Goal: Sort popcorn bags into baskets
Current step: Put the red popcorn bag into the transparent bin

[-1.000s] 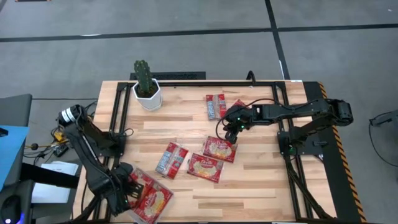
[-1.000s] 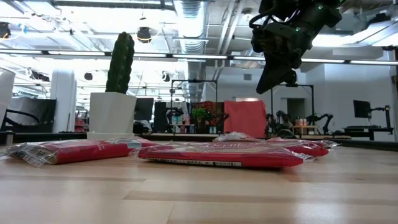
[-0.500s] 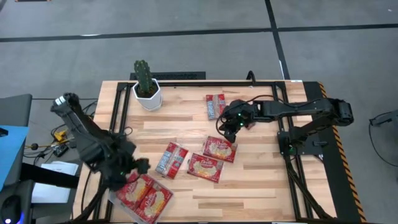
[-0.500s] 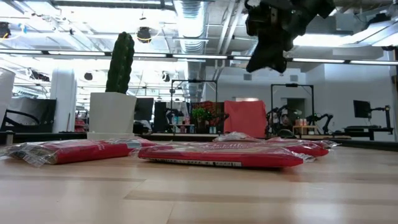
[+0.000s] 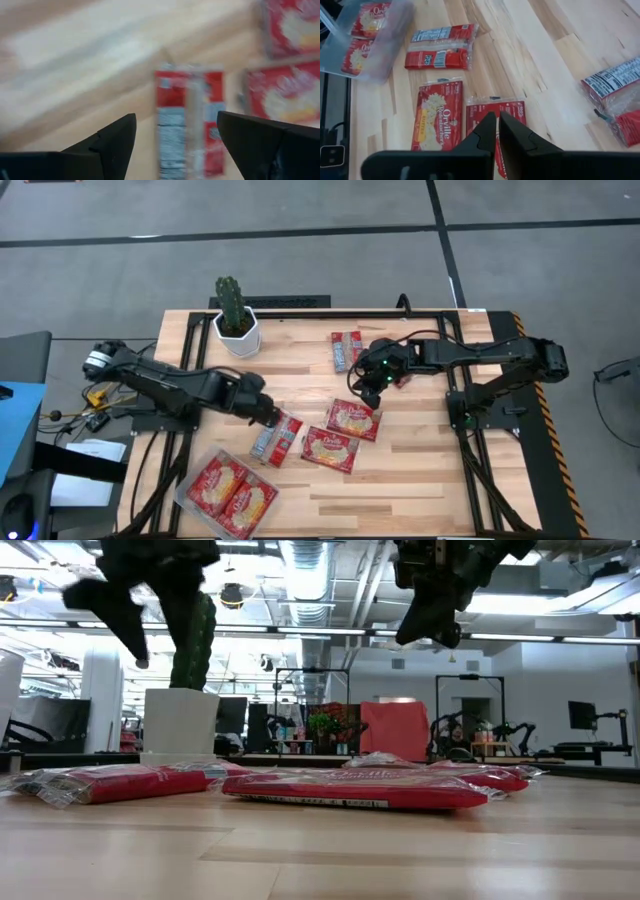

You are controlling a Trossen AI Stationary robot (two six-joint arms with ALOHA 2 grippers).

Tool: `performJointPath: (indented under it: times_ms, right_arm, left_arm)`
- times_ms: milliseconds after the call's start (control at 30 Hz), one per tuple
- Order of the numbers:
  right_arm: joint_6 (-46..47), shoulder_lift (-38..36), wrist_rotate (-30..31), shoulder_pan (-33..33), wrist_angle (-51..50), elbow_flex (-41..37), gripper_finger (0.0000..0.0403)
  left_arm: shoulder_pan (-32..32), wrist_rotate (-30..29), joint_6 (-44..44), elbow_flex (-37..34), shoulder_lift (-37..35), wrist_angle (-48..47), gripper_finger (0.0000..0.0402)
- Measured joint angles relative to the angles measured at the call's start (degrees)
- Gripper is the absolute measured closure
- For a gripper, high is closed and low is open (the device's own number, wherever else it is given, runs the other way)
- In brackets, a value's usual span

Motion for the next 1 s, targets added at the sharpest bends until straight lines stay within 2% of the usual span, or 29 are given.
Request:
performJointPath:
  times_ms: [100, 300, 433, 500, 733, 900, 1000]
  right_arm:
    - [0.01, 0.0, 0.0, 0.09, -1.02, 0.0, 0.0356]
    - [0.01, 0.0, 0.0, 1.27, -1.68, 0.0, 0.0356]
    - [0.01, 0.0, 0.09, 2.1, -1.55, 0.0, 0.0356]
    - [-0.01, 0.26, 1.13, 2.57, -1.41, 0.0, 0.0356]
    - [-0.36, 1.42, 2.93, 4.31, -0.61, -0.04, 0.0356]
    - [-0.37, 1.71, 2.95, 5.42, -0.34, -0.04, 0.0356]
    - [-0.36, 2.73, 3.06, 5.69, 0.51, -0.02, 0.0356]
  left_arm:
    - [0.98, 5.19, 1.3, -5.54, -0.13, 8.16, 0.0136]
    - [0.89, 7.74, -3.48, -16.55, -0.41, 18.14, 0.0136]
    - [0.5, 10.77, -4.59, -22.16, -0.37, 31.08, 0.0136]
    - [0.27, 11.25, -6.12, -24.15, -0.37, 34.57, 0.0136]
    - [-0.95, 10.87, -10.14, -28.84, -0.37, 36.3, 0.0136]
    - [-0.99, 12.23, -10.8, -33.24, -0.36, 50.21, 0.0138]
    - [-1.0, 12.23, -12.64, -34.51, 0.9, 52.47, 0.0143]
